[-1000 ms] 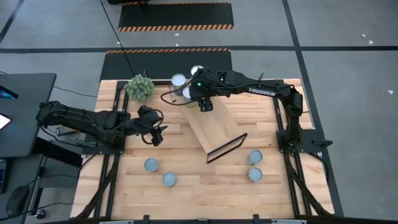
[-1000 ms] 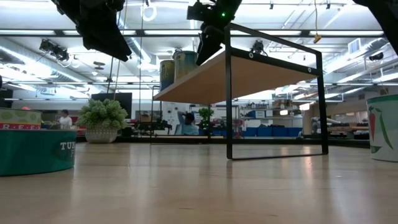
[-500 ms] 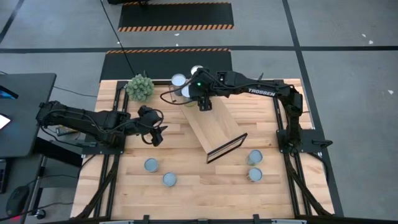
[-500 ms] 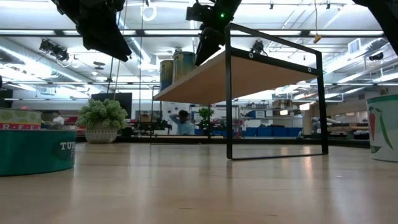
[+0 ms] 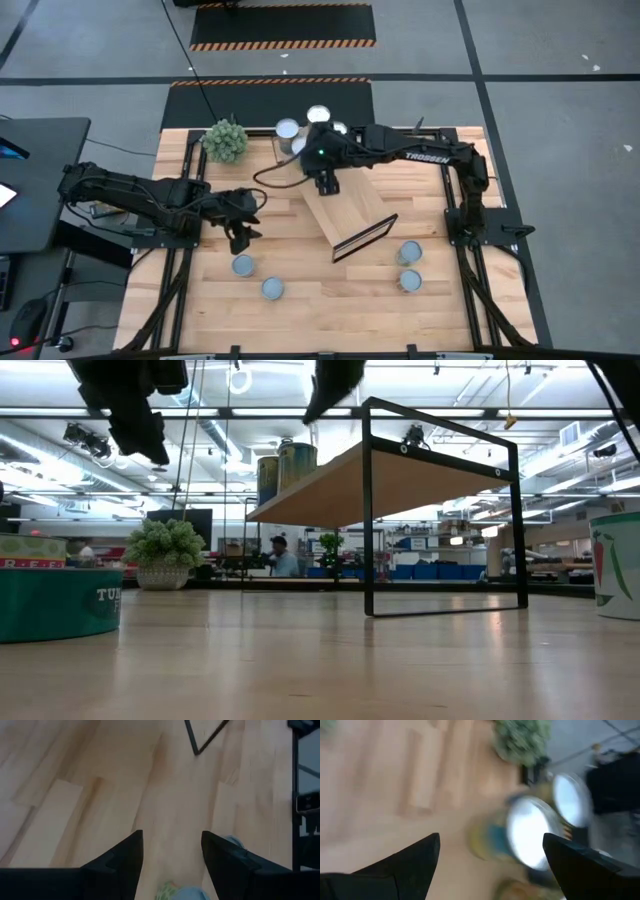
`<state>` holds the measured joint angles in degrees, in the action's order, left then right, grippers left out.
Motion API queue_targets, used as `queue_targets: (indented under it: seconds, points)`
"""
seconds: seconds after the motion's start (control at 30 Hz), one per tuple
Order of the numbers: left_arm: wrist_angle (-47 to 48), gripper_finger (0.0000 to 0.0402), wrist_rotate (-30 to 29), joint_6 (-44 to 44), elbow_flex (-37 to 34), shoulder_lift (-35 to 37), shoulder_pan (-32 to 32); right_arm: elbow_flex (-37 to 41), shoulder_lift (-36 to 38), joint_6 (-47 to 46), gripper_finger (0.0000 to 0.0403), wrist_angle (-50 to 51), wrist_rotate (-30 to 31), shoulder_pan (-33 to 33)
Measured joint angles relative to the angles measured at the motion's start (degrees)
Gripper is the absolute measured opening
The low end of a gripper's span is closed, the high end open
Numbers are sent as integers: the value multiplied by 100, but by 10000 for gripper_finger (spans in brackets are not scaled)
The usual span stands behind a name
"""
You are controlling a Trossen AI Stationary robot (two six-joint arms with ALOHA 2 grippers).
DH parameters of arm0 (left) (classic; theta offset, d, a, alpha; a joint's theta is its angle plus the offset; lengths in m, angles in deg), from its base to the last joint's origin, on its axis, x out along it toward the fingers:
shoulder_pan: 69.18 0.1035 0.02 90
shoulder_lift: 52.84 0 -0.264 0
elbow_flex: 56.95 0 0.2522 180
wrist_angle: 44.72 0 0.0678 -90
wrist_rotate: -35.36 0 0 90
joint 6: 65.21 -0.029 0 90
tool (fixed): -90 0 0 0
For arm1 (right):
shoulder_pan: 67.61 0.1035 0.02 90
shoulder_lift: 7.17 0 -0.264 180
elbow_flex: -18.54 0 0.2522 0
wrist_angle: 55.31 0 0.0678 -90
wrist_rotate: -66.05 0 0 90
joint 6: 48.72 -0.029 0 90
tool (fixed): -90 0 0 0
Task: Pick and place cans onto a shelf
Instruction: Put the canned mixed veggies on the shelf
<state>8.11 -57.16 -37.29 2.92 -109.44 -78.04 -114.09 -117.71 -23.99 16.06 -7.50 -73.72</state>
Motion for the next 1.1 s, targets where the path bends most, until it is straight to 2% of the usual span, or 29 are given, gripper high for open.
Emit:
queue_targets:
  seconds: [0.27,0.53,0.9,1.1]
  points:
    - [28,205,8,0,0,0,0,-32,0,-1294,361,-202,-1572,583]
    - [28,205,6,144,0,2,0,-32,0,-2691,361,215,-2005,1251]
    - [29,205,-14,-189,0,2,0,-32,0,-4829,361,2559,-2054,2276]
    - [28,205,-40,-207,0,2,0,-15,19,-5696,347,3267,-1367,2844]
